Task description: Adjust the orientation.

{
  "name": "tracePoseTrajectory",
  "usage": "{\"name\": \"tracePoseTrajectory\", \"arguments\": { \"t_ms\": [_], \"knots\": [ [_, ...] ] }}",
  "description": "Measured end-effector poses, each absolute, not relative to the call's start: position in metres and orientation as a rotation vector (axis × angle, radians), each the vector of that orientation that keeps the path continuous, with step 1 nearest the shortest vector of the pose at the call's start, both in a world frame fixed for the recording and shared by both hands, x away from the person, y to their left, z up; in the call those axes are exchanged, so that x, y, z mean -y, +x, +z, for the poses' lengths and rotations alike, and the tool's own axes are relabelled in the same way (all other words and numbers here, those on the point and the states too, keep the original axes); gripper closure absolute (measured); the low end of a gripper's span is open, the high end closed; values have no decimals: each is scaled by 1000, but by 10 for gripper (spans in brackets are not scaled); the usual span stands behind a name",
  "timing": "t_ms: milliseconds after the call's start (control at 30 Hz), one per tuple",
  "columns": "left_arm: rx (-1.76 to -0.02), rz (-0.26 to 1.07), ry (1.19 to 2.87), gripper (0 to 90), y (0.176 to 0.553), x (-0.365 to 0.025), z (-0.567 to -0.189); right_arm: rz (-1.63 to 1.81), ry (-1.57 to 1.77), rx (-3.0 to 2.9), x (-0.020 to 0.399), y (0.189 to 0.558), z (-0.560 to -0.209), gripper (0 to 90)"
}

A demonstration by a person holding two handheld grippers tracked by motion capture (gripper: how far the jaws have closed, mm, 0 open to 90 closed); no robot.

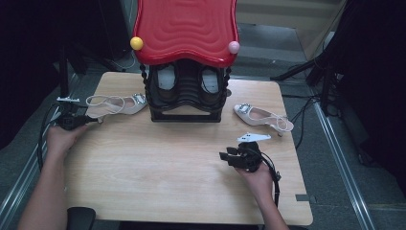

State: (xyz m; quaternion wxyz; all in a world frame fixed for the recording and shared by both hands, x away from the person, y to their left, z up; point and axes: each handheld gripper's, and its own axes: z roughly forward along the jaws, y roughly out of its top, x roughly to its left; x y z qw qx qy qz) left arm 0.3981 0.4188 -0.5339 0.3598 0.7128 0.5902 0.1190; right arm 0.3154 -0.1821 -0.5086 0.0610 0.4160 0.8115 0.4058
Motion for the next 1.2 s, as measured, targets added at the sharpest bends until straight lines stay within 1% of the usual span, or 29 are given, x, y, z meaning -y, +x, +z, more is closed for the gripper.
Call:
{"name": "tracePoseTrajectory", "arguments": {
  "t_ms": [467,667,767,900,1200],
  "knots": [
    [-1489,224,1845,900,381,-395,-533,1232,1228,-2474,172,324,-508,582],
    [-1483,205,1833,896,375,-384,-532,1245,1210,-2476,168,327,-508,582],
    [-1469,204,1855,894,372,-375,-531,1251,1202,-2473,167,328,-508,582],
    [-1480,157,1822,889,370,-366,-529,1258,1196,-2470,165,329,-509,582],
    [-1468,164,1829,872,367,-342,-524,1246,1192,-2482,162,330,-508,582]
  ]
}}
